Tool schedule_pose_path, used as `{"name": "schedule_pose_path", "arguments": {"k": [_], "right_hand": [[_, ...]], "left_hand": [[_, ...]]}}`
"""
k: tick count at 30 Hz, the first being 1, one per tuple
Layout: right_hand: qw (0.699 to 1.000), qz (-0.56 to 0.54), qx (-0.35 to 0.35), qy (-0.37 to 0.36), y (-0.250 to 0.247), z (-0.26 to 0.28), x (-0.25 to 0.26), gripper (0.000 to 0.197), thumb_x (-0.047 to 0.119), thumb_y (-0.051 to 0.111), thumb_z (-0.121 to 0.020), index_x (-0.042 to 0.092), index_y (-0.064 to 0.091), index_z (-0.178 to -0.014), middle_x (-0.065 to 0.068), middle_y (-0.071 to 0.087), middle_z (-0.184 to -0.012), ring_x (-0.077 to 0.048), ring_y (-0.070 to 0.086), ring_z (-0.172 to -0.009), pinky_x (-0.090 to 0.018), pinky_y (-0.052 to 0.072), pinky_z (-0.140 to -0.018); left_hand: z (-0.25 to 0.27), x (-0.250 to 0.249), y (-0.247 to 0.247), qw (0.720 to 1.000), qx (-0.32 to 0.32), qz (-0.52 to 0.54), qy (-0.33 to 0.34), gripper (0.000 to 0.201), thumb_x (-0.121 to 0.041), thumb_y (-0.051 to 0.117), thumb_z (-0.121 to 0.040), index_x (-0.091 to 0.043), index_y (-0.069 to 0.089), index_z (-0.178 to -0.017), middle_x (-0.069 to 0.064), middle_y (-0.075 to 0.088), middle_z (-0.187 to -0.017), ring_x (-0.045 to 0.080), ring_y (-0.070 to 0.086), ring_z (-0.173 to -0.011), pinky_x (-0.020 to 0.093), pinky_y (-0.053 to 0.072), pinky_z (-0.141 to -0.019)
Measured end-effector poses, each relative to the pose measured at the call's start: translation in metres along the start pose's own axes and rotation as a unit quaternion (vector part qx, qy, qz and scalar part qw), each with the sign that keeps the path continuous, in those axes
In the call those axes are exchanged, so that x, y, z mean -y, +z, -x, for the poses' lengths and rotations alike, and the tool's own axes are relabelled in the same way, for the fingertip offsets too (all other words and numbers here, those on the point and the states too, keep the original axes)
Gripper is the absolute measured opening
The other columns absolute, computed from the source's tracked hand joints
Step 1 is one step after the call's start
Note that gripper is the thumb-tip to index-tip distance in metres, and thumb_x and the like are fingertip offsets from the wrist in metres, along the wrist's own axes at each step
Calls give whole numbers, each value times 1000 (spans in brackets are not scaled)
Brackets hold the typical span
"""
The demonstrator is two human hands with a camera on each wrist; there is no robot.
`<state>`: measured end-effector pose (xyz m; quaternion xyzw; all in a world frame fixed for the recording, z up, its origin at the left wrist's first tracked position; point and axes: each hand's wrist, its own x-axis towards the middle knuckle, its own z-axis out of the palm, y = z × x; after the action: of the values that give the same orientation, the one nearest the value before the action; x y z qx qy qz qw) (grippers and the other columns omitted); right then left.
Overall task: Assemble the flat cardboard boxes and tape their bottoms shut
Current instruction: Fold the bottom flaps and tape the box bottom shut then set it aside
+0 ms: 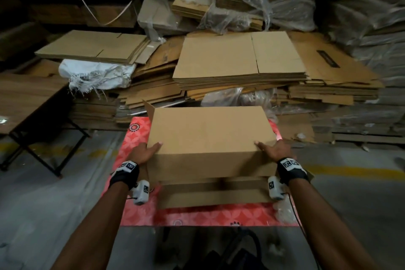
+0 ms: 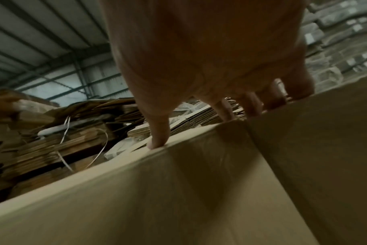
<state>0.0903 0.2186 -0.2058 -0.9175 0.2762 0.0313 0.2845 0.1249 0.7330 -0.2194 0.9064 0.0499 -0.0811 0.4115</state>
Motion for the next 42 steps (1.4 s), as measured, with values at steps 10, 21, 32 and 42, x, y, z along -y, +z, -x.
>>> {"name": "schedule_pose_path", "arguments": {"k": [10, 21, 32, 42], "right_hand": [[996, 29, -13, -89, -50, 5, 50, 93, 38, 95, -57, 17, 47, -133, -12, 67, -122, -34, 63, -108, -42, 53, -92], [974, 177, -18, -143, -175, -29, 177, 88, 76, 82, -42, 18, 59, -105, -12, 68, -112, -36, 66, -99, -48, 55, -88], [921, 334, -48, -195, -132, -27, 184, 77, 75, 67, -79, 18, 59, -130, -19, 49, -149, -39, 30, -146, -58, 18, -118], [910, 304, -44, -279, -58, -19, 155, 43, 27, 63, -93, 24, 56, -134, -8, 53, -140, -31, 52, -127, -48, 44, -103]], "left_hand": [[5, -54, -40, 999, 10, 34, 33, 79, -4, 90, -53, -17, 53, -122, -8, 73, -98, 23, 68, -95, 40, 60, -81], [-15, -180, -148, 934, 42, -351, 43, 137, -63, 96, -11, -22, 48, -132, 5, 62, -131, 27, 61, -110, 33, 53, -89], [-24, -160, -98, 856, -5, -511, 76, 110, -62, 77, -61, -29, 31, -155, 11, 44, -150, 37, 42, -137, 56, 38, -109], [-11, -138, -35, 889, -27, -447, 100, 49, -36, 67, -87, -19, 48, -128, 10, 58, -128, 33, 55, -118, 46, 49, -94]]}}
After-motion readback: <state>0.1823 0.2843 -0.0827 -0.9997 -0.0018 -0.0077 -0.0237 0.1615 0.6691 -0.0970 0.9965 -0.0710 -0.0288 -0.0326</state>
